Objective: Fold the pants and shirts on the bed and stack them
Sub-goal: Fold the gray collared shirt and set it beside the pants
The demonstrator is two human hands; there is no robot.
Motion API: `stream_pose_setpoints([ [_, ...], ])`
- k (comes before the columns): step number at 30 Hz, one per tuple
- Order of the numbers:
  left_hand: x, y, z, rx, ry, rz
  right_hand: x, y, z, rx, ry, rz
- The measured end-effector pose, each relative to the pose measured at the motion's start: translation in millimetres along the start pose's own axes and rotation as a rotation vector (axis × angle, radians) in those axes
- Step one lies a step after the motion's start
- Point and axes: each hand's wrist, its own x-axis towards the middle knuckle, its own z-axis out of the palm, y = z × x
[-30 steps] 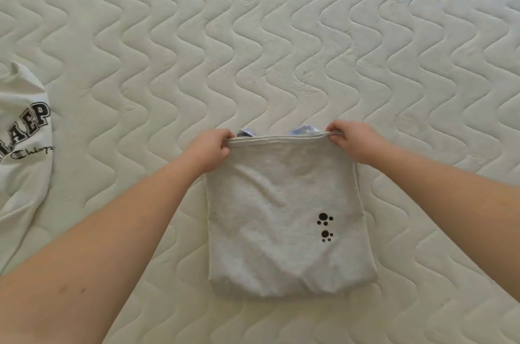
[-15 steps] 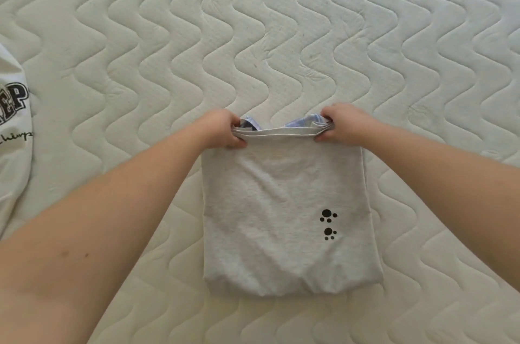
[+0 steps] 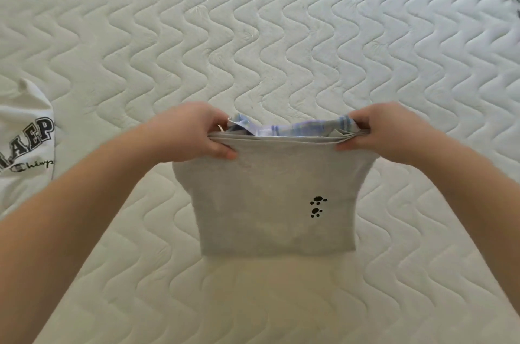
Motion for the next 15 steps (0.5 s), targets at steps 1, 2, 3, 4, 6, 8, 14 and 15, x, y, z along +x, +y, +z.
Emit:
stream_pose_setpoints([
  [1, -13.8, 7.9, -16.5, -0.009, 0.051, 0.020, -9.3, -8.6, -16.4, 0.033, 0.045, -0.018],
  [2, -25.7, 16.3, -31.3, -0.007, 0.103, 0.046, -18.3, -17.4, -31.1, 0.067, 0.090, -0.036],
  [3, -35.9, 24.5, -43.3, 0.013, 0.164, 0.075, -26.4, -24.4, -43.2, 0.096, 0.139, -0.053],
  [4, -44.8, 30.8, -53.2, 0.044, 0.228, 0.092, -33.2, -30.5, -52.2, 0.115, 0.188, -0.071],
  [6, -59.2, 38.1, -64.3, 0.097, 0.343, 0.110, -43.9, -39.4, -61.6, 0.106, 0.279, -0.108],
  [8, -68.3, 38.4, -60.0, 0.170, 0.438, 0.120, -51.8, -42.3, -56.7, 0.049, 0.341, -0.163],
  [14, -63.6, 0.7, 37.9, 0.262, 0.668, 0.210, -62.3, -20.7, 38.8, -0.140, 0.600, -0.357],
  [15, -62.0, -4.9, 63.0, 0.262, 0.683, 0.217, -64.4, -12.6, 63.8, -0.165, 0.616, -0.385],
])
